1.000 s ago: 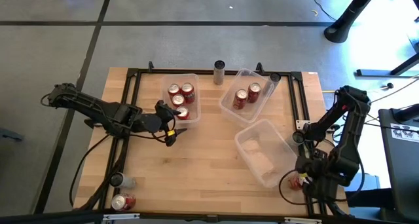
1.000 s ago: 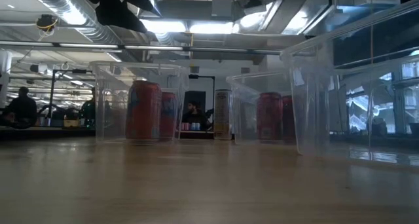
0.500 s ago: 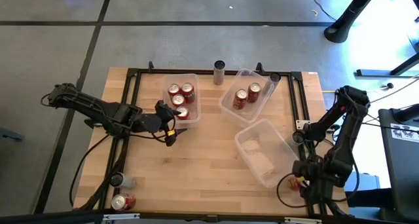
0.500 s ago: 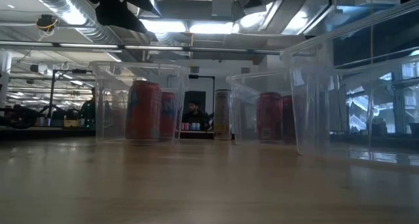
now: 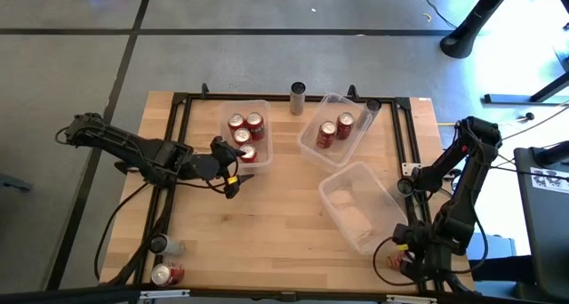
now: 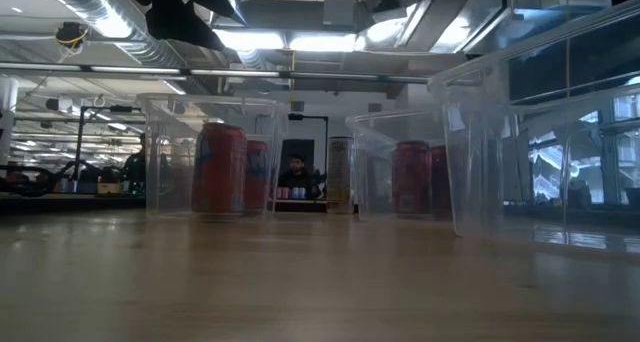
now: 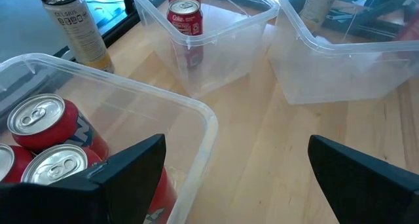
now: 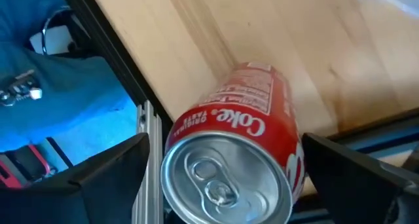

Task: Sort soda cans
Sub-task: Put the red-white soda can into the top right transparent bin

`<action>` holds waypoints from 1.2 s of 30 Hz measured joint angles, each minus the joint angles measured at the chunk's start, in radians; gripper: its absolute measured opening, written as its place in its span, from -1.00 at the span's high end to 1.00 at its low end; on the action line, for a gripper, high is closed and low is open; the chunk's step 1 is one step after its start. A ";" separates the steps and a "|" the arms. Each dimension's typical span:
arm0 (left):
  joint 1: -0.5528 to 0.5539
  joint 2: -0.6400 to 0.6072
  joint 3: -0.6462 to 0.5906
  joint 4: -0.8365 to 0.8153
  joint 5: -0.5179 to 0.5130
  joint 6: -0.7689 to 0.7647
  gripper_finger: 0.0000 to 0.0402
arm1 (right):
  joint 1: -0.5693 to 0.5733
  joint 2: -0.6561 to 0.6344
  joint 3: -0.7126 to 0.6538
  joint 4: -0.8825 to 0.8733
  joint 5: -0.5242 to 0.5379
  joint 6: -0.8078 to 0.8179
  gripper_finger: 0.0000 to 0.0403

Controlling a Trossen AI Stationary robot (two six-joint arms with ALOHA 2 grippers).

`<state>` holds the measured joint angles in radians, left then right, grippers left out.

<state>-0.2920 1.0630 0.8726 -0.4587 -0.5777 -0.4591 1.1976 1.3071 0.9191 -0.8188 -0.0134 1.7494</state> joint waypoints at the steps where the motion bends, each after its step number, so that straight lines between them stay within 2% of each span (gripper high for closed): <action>1: 0.000 0.000 0.000 0.000 0.000 0.000 -0.81 | 0.000 0.000 0.000 0.001 0.010 0.000 -0.95; 7: 0.000 0.000 0.000 0.000 0.000 -0.004 -0.81 | 0.001 0.000 0.000 0.011 0.048 -0.001 -0.95; 17: 0.000 0.000 0.000 0.000 0.000 -0.004 -0.81 | 0.000 0.000 0.000 0.014 0.048 -0.004 -0.95; 23: 0.000 0.000 0.000 0.000 0.000 -0.023 -0.81 | 0.000 0.004 0.001 -0.014 -0.034 -0.026 -0.95; 31: 0.000 0.000 0.000 0.000 0.000 -0.039 -0.81 | 0.000 0.079 0.002 -0.015 -0.049 -0.071 -0.94; 34: 0.000 0.000 0.000 0.000 0.000 -0.038 -0.81 | 0.000 0.094 0.002 -0.008 -0.074 -0.073 -0.87; 36: 0.000 0.000 0.000 0.000 0.000 -0.034 -0.81 | 0.000 0.097 0.002 -0.004 -0.085 -0.059 -0.75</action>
<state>-0.2917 1.0630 0.8726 -0.4588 -0.5777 -0.4932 1.1976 1.4036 0.9213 -0.8227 -0.0979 1.6908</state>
